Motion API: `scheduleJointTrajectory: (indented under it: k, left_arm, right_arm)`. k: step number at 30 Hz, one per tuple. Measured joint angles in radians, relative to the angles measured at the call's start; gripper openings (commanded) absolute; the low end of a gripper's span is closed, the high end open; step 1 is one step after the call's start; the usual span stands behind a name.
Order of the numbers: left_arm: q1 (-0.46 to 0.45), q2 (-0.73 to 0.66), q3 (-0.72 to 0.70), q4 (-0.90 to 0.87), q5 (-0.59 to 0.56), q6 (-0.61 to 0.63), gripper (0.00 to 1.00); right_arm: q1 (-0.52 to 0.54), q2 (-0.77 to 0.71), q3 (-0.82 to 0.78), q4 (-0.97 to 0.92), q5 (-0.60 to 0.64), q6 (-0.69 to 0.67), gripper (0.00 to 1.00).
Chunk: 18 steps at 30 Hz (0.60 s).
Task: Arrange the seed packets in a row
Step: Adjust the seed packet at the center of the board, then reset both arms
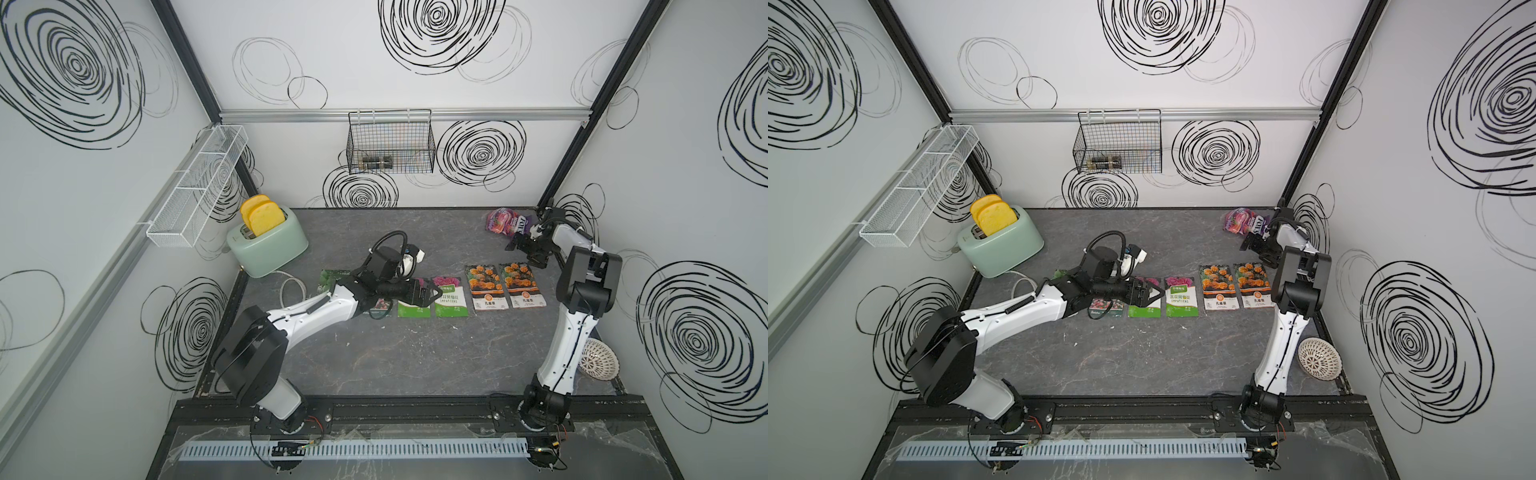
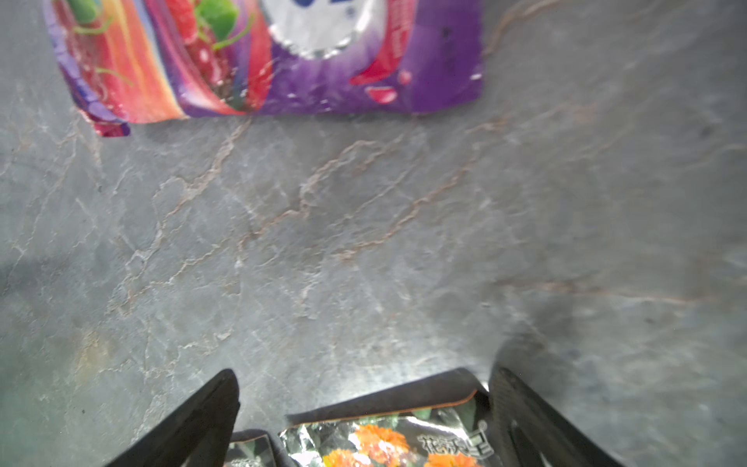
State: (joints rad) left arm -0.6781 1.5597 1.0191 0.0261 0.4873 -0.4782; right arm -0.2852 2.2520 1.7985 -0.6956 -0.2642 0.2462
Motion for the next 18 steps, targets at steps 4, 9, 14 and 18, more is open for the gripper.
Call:
scheduleJointTrajectory:
  k: [4, 9, 14, 18]
  left_arm:
    - [0.04, 0.0, 0.006, -0.02, -0.002, 0.008, 0.96]
    - [0.125, -0.012, 0.024, -0.053, -0.017, 0.011, 0.96]
    - [0.279, -0.082, 0.036, -0.109, -0.104, 0.033, 0.96]
    - [0.468, -0.159, 0.018, -0.114, -0.213, 0.036, 0.96]
  right_arm:
    - [0.01, -0.05, -0.009, 0.009, 0.011, 0.0, 0.98]
    - [0.009, -0.262, -0.142, 0.108, 0.005, -0.006, 0.98]
    - [0.003, -0.548, -0.416, 0.336, -0.071, -0.023, 0.98]
    - [-0.009, -0.665, -0.63, 0.539, -0.151, -0.023, 0.98]
